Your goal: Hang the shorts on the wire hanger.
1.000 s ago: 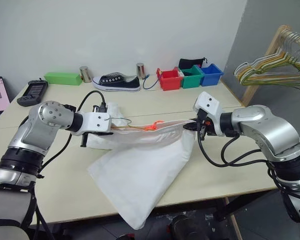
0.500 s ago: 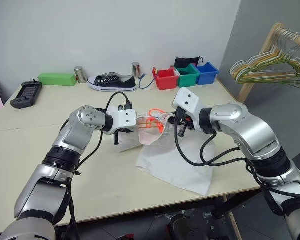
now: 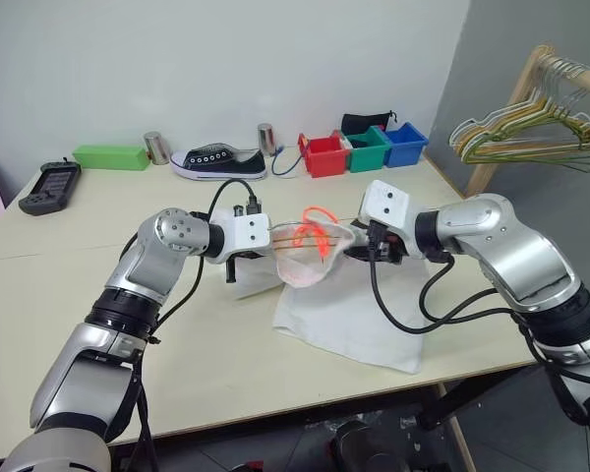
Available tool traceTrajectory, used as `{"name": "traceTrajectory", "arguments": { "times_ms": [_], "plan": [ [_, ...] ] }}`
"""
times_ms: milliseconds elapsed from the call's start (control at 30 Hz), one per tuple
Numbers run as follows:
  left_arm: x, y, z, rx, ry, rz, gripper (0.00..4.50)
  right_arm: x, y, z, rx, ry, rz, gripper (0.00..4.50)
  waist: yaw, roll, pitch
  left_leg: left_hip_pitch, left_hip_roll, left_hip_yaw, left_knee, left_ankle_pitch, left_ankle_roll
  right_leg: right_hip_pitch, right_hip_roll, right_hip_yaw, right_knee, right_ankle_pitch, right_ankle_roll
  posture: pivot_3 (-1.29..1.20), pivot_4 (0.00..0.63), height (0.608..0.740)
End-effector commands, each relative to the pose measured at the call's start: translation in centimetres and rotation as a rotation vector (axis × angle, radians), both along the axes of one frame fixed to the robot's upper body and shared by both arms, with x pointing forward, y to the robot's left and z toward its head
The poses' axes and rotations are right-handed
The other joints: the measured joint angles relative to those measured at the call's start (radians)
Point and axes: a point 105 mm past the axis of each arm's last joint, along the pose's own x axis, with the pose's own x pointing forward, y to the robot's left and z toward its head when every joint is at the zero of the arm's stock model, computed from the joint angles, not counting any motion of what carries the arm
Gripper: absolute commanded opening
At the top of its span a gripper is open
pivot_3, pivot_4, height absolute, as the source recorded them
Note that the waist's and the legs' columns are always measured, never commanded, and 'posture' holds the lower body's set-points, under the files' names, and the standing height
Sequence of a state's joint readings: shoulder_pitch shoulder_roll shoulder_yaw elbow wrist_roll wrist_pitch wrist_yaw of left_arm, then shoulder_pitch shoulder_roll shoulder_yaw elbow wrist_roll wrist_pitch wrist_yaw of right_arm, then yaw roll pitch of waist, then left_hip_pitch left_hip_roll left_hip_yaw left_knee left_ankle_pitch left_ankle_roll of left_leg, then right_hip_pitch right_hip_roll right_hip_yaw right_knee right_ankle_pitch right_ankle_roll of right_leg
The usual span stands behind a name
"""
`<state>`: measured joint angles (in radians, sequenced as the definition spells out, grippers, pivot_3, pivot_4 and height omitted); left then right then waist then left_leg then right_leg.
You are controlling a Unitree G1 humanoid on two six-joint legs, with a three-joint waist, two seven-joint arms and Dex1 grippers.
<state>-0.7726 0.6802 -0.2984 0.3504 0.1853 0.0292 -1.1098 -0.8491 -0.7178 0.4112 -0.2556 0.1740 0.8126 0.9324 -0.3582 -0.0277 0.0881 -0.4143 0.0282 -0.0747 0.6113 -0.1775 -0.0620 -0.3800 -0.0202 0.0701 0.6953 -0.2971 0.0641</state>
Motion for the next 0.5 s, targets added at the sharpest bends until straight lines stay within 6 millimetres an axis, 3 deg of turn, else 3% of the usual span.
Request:
{"name": "traceTrajectory", "arguments": {
  "times_ms": [33,167,367,500],
  "plan": [
    [0.3,-1.2,3.1,-0.023,-0.114,-0.054,0.0,0.2,-0.2,0.3,-0.029,-0.022,0.023,3.64,-0.002,0.0,0.0,0.0,0.0,0.0,0.0,0.0,0.0,0.0,0.0,0.0,0.0,0.0,0.0,-0.29,0.0,0.74],
    [-0.2,-2.1,3.7,-0.026,-0.131,-0.103,0.0,1.6,-0.7,-0.3,-0.049,-0.028,-0.021,4.47,-0.006,0.0,0.0,0.001,0.0,0.0,0.0,0.0,0.0,0.0,0.0,0.0,0.0,0.0,0.0,-0.29,0.0,0.74],
    [-1.7,-3.3,4.7,-0.051,-0.135,-0.189,0.0,4.3,-2.7,-2.3,-0.153,-0.077,-0.086,4.47,-0.005,0.0,0.0,0.001,0.0,0.0,0.0,0.0,0.0,0.0,0.0,0.0,0.001,0.0,0.0,-0.27,0.0,0.74],
    [-2.2,-3.4,4.8,-0.043,-0.135,-0.203,0.0,5.1,-3.5,-3.3,-0.206,-0.087,-0.081,4.47,-0.004,0.0,0.0,0.001,0.0,0.0,0.0,0.0,0.0,0.0,0.0,0.001,0.001,0.0,0.0,-0.26,0.0,0.74]
  ]
}}
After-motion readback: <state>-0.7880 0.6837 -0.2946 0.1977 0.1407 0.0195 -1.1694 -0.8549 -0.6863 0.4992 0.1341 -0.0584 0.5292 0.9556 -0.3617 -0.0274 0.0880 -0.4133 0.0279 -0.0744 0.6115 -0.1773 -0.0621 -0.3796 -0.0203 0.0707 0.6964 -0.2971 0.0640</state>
